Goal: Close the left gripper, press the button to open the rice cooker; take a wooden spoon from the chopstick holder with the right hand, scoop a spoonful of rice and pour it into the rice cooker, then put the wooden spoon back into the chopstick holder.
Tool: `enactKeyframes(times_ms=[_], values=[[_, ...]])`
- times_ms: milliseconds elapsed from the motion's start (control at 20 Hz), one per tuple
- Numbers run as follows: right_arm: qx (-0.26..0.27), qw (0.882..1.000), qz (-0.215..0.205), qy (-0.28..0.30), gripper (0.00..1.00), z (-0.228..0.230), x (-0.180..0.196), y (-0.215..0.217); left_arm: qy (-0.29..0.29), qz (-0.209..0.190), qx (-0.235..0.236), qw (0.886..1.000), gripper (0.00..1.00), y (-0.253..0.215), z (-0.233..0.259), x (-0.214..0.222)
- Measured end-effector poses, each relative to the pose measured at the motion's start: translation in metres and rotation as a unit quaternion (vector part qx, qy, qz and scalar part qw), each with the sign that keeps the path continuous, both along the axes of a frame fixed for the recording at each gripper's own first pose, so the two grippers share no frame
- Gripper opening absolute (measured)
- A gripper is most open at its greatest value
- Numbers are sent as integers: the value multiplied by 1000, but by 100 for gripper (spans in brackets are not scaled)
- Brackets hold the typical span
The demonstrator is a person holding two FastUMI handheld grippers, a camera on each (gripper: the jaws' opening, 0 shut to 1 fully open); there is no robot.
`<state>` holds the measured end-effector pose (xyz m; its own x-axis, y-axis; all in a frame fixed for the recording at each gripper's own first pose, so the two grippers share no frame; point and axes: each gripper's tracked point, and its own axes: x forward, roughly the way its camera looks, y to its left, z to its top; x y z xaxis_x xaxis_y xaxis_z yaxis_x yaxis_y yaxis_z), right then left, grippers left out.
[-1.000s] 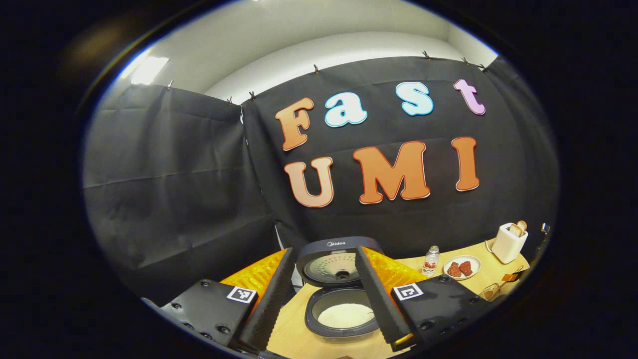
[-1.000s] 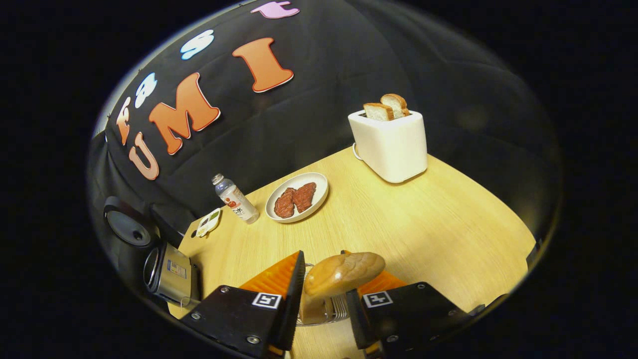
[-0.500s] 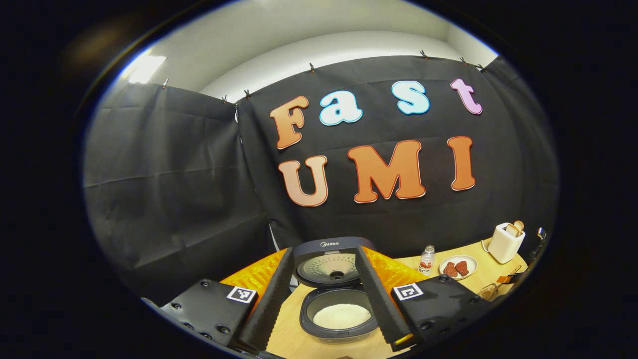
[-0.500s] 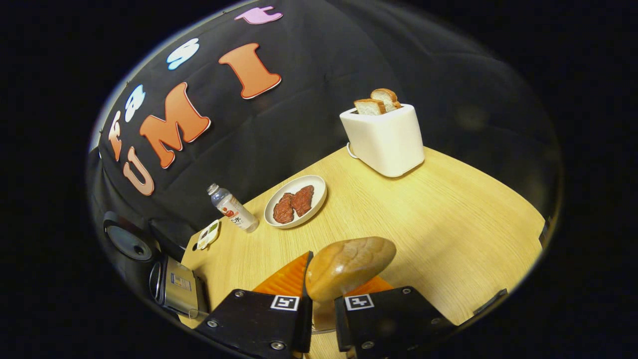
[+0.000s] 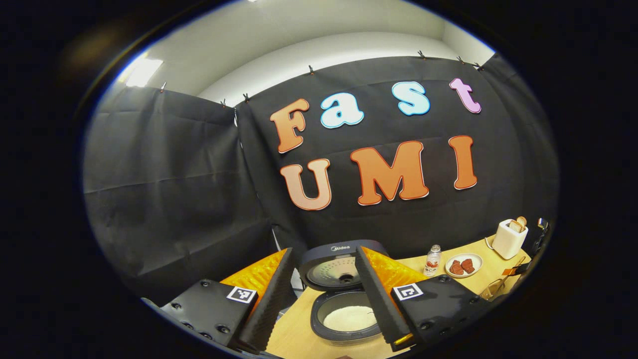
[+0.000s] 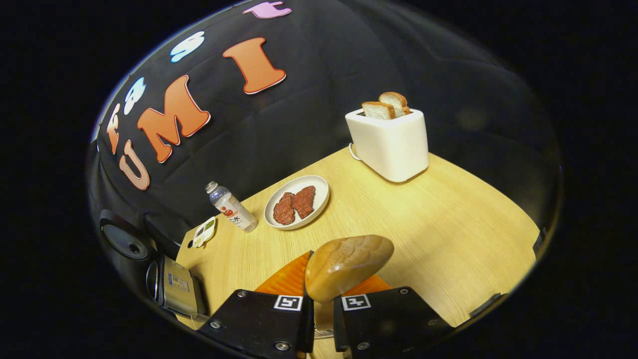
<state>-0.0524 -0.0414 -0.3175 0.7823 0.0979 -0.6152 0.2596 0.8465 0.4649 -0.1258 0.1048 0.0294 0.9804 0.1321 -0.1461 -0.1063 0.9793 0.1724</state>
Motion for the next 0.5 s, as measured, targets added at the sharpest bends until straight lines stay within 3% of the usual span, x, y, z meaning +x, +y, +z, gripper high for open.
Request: enactKeyframes(times_ms=[100,350,500], values=[[-7,1000,-2,-23,14,28,-6,-6,2,-1,-2,1000,77,4,-3,1],[-18,996,18,-84,14,102,-23,2,-3,-4,-14,1000,100,15,-9,2],[-3,993,49,-107,14,130,-35,32,0,-8,-28,1000,95,20,-16,5]])
